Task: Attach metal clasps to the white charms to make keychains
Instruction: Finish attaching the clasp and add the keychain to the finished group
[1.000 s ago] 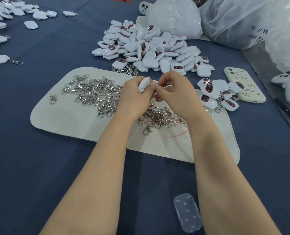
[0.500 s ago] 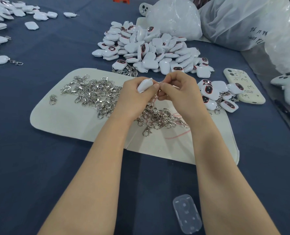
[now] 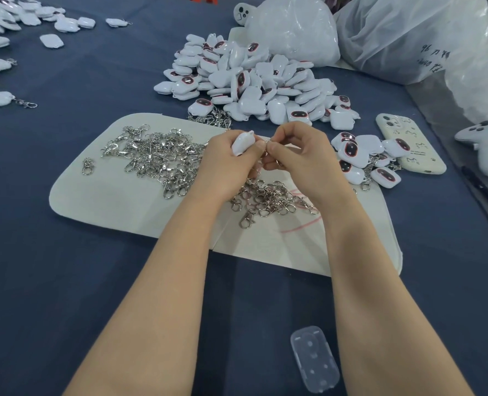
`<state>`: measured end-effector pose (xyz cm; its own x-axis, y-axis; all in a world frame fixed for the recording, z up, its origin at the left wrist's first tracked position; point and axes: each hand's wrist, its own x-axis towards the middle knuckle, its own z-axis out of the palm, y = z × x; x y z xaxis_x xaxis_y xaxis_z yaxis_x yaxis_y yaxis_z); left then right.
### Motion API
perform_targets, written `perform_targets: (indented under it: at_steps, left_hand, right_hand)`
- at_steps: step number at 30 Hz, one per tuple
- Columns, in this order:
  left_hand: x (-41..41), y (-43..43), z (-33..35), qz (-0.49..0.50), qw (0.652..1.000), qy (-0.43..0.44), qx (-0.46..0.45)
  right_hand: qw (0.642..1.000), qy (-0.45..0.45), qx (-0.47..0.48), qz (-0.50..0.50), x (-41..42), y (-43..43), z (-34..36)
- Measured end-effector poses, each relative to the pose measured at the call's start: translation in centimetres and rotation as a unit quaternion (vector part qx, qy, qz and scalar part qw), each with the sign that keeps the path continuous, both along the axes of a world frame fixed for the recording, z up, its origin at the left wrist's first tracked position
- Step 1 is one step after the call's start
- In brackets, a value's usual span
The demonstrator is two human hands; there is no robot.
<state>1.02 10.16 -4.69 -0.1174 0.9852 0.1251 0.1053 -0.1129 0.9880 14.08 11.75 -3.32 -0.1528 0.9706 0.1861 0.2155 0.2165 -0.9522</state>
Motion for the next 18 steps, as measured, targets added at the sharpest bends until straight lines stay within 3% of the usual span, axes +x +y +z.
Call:
perform_targets:
  at_steps: [7, 10, 18]
  left_hand:
    - [0.31, -0.14, 0.46, -0.029, 0.984, -0.149, -0.093]
    - [0.27, -0.19, 0.25, -0.049, 0.988, -0.130, -0.068]
    - [-0.01, -0.13, 0.18, -0.025, 0.998, -0.002, -0.053]
  right_hand:
    - [0.991, -0.072, 0.053, -0.098, -0.10, 0.45, -0.59]
    - [0.985, -0.125, 0.081, -0.091, -0.30, 0.16, -0.62]
    - [0.984, -0.136, 0.092, -0.062, -0.48, 0.05, -0.67]
